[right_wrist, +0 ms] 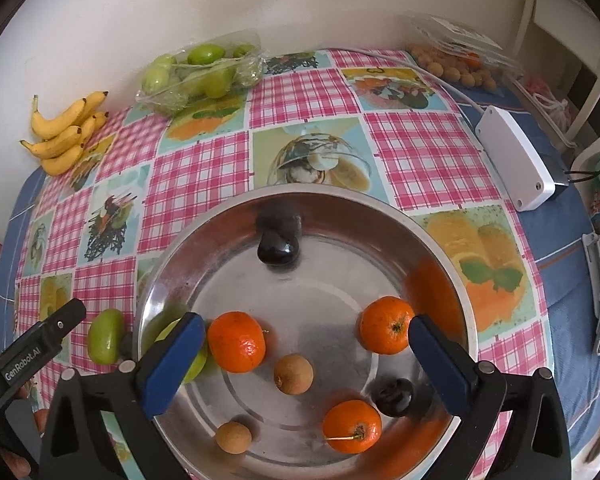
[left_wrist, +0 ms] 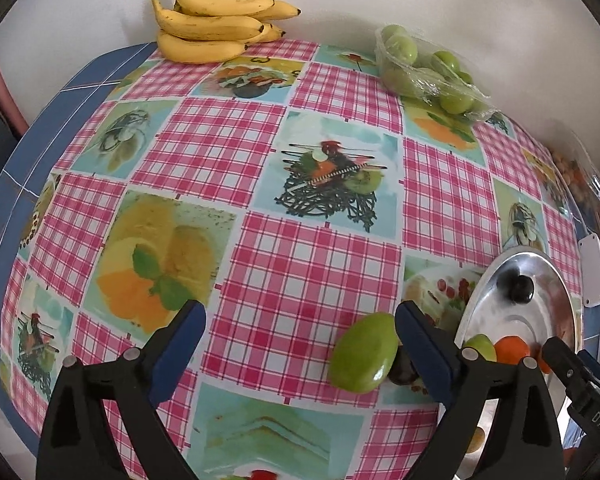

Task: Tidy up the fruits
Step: 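Move both open grippers back toward the last green mango and plum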

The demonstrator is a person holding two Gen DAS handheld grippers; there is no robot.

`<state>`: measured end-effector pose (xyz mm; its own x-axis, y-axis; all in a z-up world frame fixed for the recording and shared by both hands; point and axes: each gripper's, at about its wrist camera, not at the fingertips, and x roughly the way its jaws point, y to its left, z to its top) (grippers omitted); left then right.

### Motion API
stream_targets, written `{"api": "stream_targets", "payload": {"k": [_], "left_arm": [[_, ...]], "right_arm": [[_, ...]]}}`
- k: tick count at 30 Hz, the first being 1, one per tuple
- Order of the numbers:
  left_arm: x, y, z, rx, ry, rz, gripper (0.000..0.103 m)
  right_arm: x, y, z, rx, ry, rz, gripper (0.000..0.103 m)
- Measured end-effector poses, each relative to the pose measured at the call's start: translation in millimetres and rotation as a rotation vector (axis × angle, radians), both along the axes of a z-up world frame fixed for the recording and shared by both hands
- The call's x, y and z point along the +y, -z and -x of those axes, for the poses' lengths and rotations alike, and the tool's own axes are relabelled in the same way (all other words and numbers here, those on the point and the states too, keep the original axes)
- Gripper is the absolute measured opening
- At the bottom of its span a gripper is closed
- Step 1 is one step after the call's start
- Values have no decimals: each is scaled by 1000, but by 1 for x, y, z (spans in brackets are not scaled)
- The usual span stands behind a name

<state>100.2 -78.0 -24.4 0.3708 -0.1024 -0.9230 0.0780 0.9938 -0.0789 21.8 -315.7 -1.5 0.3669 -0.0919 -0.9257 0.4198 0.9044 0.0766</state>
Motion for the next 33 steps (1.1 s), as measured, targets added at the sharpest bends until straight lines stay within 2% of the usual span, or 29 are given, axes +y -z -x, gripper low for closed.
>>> {"api": "stream_targets", "payload": {"k": [7,12,18,27,33], "left_arm": [[8,-2,1,-10,1,21,96],[19,-4,3,-15,-5,38,96],[32,-11,4,-40,-8,45,96],[54,-16,1,-33,-28,127,96],[76,-21,-3,-45,-62,126,96]], "right_arm": [[8,-2,2,-42,-14,-7,103],[15,1,3,-41,-16,-3,103],[25,-1,2,-58,-14,-50,103],[62,-16,-5,-89,-47,12,103],[98,-17,-16,-105,-97,-28,103]]}}
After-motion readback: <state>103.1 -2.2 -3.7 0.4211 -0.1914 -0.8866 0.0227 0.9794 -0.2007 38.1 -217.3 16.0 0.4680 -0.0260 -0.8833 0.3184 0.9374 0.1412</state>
